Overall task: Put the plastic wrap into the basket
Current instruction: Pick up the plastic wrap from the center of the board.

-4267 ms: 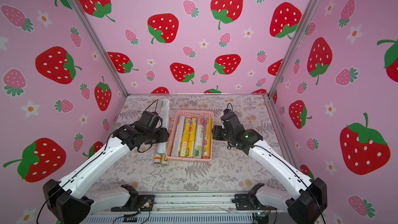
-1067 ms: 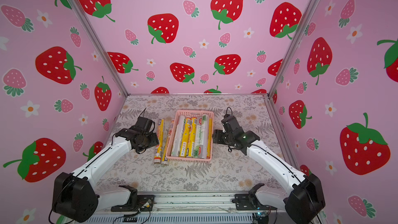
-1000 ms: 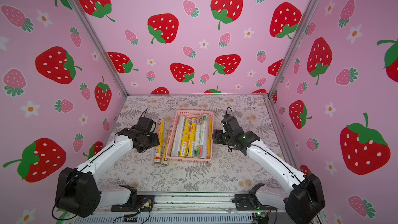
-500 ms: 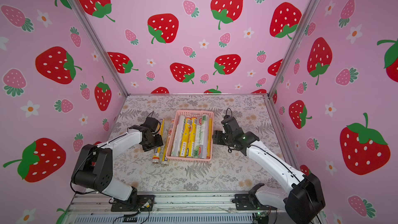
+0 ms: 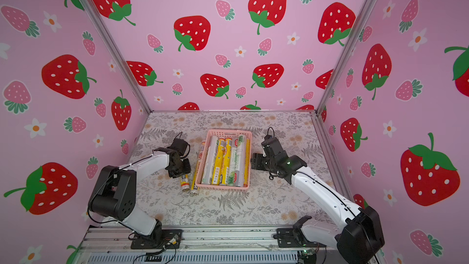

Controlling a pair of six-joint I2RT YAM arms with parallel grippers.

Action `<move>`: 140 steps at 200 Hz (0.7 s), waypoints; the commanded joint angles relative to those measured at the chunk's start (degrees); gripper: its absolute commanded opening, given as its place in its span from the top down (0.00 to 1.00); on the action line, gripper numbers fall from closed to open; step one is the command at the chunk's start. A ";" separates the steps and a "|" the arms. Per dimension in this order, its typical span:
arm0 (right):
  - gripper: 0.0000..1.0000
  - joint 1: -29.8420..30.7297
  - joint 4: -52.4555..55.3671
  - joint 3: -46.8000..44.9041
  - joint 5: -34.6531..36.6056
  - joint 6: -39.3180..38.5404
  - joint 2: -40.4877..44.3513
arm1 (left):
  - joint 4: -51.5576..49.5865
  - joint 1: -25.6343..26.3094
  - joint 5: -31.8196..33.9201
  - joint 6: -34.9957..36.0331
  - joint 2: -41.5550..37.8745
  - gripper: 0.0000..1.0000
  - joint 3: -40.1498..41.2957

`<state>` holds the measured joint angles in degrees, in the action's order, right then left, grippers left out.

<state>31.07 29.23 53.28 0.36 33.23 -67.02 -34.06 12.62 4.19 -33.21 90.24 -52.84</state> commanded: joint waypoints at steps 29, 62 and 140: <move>0.29 -0.22 0.58 1.36 -0.11 0.52 1.77 | -8.27 -0.25 4.00 -0.47 -10.37 0.59 -3.63; 0.29 -0.22 0.36 2.75 -0.80 0.60 1.90 | -12.73 -0.15 3.65 -0.76 -16.23 0.58 -6.36; 0.29 -0.26 0.22 4.51 0.30 -0.05 -0.52 | -5.44 11.94 -5.86 -4.11 -21.10 0.56 -8.31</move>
<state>31.07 29.34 56.31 0.12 33.21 -66.65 -43.09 19.46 0.34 -35.75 68.23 -58.08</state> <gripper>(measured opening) 0.711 0.462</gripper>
